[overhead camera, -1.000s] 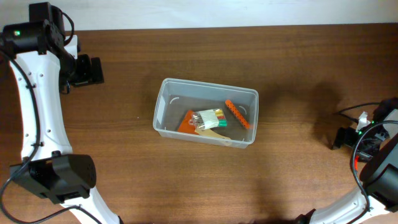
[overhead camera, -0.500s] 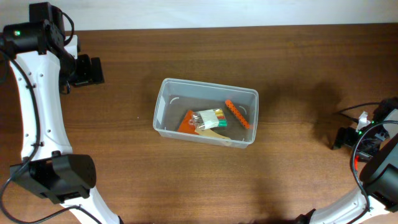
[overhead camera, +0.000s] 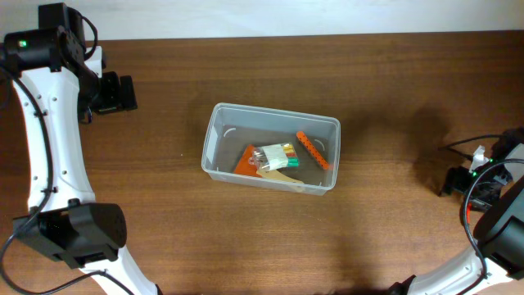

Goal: Pack container
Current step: 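Lower the right gripper onto the pliers' jaw end and close, then lift the red pliers and carry them left over the container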

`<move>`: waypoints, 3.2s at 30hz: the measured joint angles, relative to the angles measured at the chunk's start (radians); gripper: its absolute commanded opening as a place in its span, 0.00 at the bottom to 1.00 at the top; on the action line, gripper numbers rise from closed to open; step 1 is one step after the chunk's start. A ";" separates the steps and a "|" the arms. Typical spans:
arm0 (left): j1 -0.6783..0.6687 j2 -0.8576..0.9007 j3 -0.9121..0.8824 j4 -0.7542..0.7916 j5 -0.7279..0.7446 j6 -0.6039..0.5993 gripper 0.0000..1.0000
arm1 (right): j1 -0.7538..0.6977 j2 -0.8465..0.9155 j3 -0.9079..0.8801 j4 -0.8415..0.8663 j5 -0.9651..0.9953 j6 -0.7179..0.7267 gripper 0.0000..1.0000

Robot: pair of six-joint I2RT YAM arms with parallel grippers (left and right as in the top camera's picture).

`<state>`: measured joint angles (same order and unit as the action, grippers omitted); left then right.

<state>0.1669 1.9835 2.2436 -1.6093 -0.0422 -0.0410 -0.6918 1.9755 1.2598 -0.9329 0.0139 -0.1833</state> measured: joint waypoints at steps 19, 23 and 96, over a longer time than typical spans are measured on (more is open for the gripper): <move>0.000 0.000 0.000 0.000 0.000 0.000 0.99 | 0.000 0.000 0.000 0.006 -0.004 0.005 0.31; 0.000 0.000 0.000 0.000 0.000 0.000 0.99 | 0.000 0.000 0.000 0.007 -0.005 0.003 0.28; 0.000 0.000 0.000 0.000 0.000 0.000 0.99 | 1.118 0.030 0.864 -0.419 -0.026 -0.356 0.04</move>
<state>0.1669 1.9835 2.2436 -1.6093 -0.0422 -0.0410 0.4263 2.0056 2.1242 -1.3518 -0.0124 -0.5392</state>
